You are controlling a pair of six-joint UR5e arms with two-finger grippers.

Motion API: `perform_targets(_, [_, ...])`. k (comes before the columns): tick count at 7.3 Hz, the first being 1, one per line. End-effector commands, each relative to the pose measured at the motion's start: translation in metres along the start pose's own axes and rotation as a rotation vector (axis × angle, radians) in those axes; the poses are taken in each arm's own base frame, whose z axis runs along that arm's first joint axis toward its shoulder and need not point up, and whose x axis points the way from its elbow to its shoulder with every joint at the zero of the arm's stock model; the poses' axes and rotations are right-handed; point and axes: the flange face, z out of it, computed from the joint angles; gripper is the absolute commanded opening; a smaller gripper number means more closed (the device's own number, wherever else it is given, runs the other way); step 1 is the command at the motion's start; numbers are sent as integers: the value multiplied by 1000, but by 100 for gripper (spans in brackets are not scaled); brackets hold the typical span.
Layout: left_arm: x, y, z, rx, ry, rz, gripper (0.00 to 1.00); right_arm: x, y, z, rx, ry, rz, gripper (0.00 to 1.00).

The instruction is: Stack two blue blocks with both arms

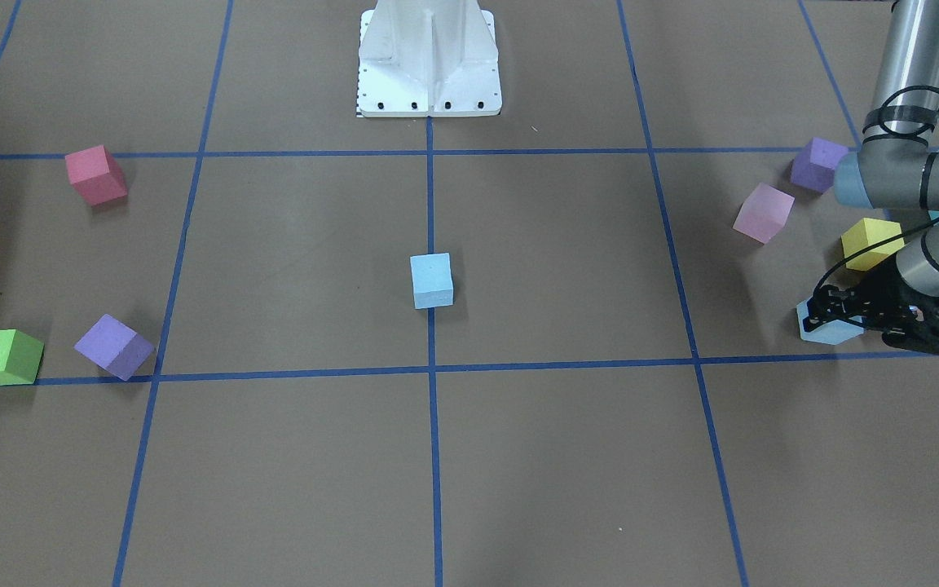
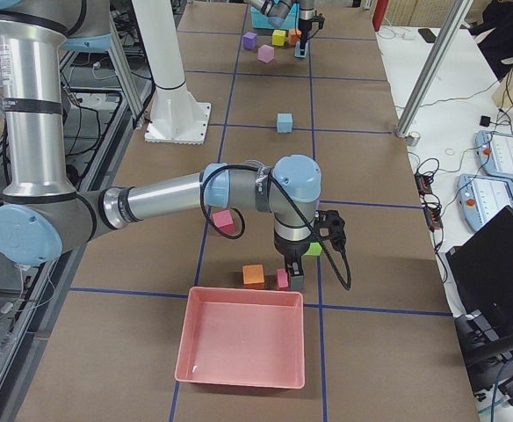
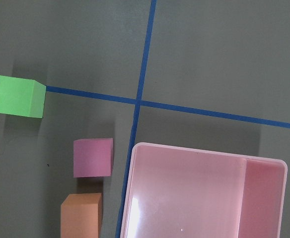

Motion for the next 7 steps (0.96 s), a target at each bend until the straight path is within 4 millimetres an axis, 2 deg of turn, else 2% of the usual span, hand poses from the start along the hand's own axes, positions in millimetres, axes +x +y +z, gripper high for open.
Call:
perform_targets(1, [24, -9, -13, -27, 29, -9, 52, 0, 1, 0, 0, 0, 0, 100])
perform_targets(2, [75, -37, -40, -60, 8, -43, 52, 0, 2, 1, -1, 0, 1, 100])
perform_targets(3, [136, -64, -81, -87, -26, -85, 52, 0, 2, 1, -1, 0, 1, 100])
perform_targets(4, [198, -74, -105, -89, -26, -159, 52, 1, 2, 2, -2, -2, 2, 100])
perform_targets(5, [254, -61, -97, -78, -25, -225, 52, 2, 2, 3, -3, -2, 6, 100])
perform_targets(6, [321, -57, -88, -72, -10, -275, 52, 2, 2, 2, -2, -2, 7, 100])
perform_targets(7, [377, -50, -84, -83, 17, -312, 52, 2, 1, 3, -2, -2, 7, 100])
